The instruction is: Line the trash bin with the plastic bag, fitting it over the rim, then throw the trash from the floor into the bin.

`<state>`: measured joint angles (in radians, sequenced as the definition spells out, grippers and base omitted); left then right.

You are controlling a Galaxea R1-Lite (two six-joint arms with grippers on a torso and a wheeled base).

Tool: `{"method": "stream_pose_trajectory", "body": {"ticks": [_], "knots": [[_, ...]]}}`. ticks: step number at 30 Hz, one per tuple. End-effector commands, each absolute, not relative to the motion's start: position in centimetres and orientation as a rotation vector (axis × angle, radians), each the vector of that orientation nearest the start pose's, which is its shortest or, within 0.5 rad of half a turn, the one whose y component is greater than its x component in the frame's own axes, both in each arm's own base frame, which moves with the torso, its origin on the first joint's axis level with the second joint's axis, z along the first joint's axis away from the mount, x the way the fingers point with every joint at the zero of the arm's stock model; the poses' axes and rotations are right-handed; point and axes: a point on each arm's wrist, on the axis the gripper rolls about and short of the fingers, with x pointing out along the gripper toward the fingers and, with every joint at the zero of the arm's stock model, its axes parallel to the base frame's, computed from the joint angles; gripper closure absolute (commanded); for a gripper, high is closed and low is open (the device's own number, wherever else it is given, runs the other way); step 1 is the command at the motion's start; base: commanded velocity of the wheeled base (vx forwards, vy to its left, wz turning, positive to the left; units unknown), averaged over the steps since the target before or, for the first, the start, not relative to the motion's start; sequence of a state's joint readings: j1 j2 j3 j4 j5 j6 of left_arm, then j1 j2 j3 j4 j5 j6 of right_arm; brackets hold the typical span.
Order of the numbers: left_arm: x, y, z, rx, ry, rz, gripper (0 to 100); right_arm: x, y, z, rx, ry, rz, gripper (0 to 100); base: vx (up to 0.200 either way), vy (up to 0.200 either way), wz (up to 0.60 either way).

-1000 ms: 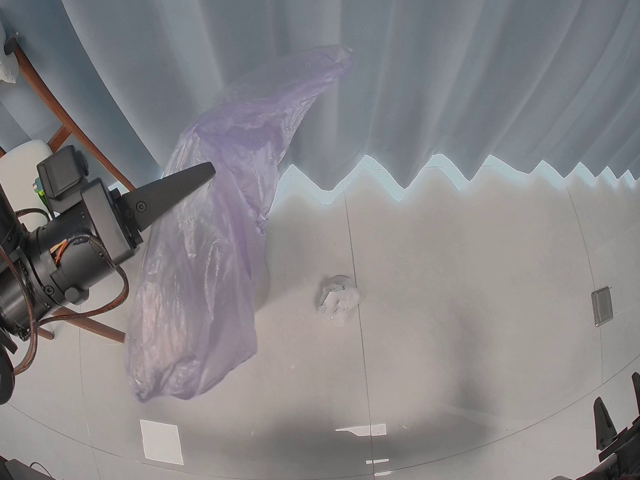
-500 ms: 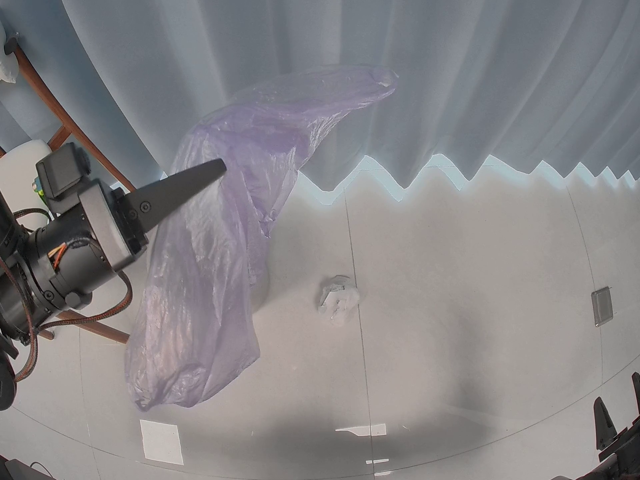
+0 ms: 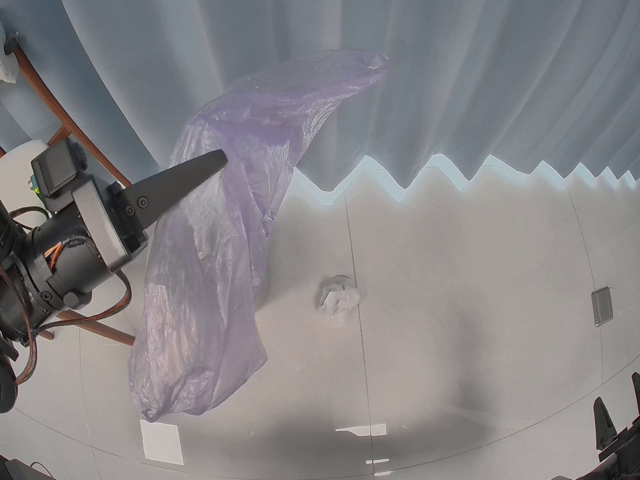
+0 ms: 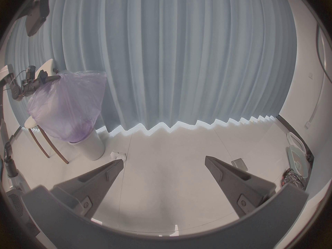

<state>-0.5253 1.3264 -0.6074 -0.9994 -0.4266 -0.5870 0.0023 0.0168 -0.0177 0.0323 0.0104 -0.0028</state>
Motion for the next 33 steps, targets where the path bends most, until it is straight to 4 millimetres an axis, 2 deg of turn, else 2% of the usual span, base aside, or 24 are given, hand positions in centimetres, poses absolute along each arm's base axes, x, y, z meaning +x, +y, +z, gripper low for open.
{"method": "stream_pose_trajectory", "body": {"ticks": [1, 5, 8, 18, 20, 23, 29, 33], "knots": [[17.2, -11.1, 26.2, -0.553, -0.012, -1.008, 100, -2.4, 0.0, 7.6, -0.003, 0.02, 0.014, 0, 0.0, 0.0, 0.0], [17.0, -11.5, 26.3, -0.553, -0.031, -1.034, 100, -2.4, 0.0, 7.6, -0.003, 0.02, 0.012, 0, 0.0, 0.0, 0.0], [17.3, -11.5, 25.6, -0.541, -0.009, -1.019, 100, -2.4, 0.0, 7.6, -0.003, 0.02, 0.014, 0, 0.0, 0.0, 0.0], [18.1, -10.2, 25.8, -0.525, -0.043, -0.948, 100, -2.4, 0.0, 7.6, -0.003, 0.02, 0.012, 0, 0.0, 0.0, 0.0], [19.0, -8.5, 25.9, -0.449, -0.098, -0.852, 100, -2.4, 0.0, 7.6, -0.003, 0.02, 0.012, 0, 0.0, 0.0, 0.0], [19.8, -7.1, 26.2, -0.406, -0.132, -0.777, 100, -2.4, 0.0, 7.6, -0.003, 0.02, 0.012, 0, 0.0, 0.0, 0.0], [20.3, -5.2, 27.0, -0.385, -0.18, -0.69, 100, -2.4, 0.0, 7.6, -0.003, 0.02, 0.012, 0, 0.0, 0.0, 0.0], [20.1, -4.9, 27.2, -0.361, -0.193, -0.674, 100, -2.4, 0.0, 7.6, -0.003, 0.02, 0.012, 0, 0.0, 0.0, 0.0]]}}
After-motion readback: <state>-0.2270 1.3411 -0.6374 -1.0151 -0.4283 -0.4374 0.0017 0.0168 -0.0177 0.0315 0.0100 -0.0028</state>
